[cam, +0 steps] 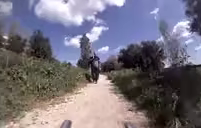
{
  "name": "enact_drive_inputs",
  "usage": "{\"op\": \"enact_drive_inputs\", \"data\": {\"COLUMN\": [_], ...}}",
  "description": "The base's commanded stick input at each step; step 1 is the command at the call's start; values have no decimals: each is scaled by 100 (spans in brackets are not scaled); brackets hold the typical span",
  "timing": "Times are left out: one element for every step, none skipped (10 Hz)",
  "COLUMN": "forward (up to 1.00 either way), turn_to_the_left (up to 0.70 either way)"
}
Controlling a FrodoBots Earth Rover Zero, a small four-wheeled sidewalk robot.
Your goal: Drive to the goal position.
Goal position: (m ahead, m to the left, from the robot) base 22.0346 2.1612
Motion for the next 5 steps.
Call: {"op": "enact_drive_inputs", "data": {"forward": [63, 62, 61, 60, 59], "turn_to_the_left": [-44, -50, -56, -25, -59]}}
